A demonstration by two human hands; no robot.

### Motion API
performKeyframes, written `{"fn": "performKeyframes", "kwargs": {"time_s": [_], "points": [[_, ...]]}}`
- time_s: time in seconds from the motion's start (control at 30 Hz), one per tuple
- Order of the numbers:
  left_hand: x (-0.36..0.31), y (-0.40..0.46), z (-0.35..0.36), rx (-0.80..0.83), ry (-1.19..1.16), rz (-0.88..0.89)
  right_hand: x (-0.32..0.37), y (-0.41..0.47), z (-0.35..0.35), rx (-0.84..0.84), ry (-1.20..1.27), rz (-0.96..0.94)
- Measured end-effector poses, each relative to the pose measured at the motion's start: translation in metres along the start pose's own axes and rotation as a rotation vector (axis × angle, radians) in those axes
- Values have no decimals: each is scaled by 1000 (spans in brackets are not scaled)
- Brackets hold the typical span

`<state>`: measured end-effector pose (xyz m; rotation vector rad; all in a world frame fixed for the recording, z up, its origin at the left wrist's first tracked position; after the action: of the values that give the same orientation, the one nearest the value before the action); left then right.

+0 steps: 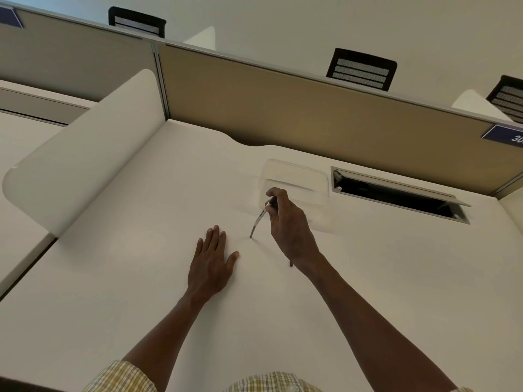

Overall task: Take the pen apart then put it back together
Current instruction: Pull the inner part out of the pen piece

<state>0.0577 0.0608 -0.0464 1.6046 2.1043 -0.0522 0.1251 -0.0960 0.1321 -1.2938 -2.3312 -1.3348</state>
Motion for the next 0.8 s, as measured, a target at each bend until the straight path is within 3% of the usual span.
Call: {"fn": "performKeyframes", "kwargs": {"time_s": [0.53,0.8], "points": [[4,4,0,86,-88,-25,17,5,-22,-53,30,-25],[8,17,-19,91,-267,-126,21,4,-30,-67,45,-21]]}}
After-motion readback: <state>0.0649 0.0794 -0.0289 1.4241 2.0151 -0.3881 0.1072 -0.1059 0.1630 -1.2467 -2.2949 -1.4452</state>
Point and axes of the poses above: each hand's wrist, its own y-axis towards the middle knuckle, its own z-axis out of the palm, x = y × z, the point moved 7 cm from there along y, towards the middle knuckle, and after that the axes turned 14 degrees about -x, right-handed, at the moved point
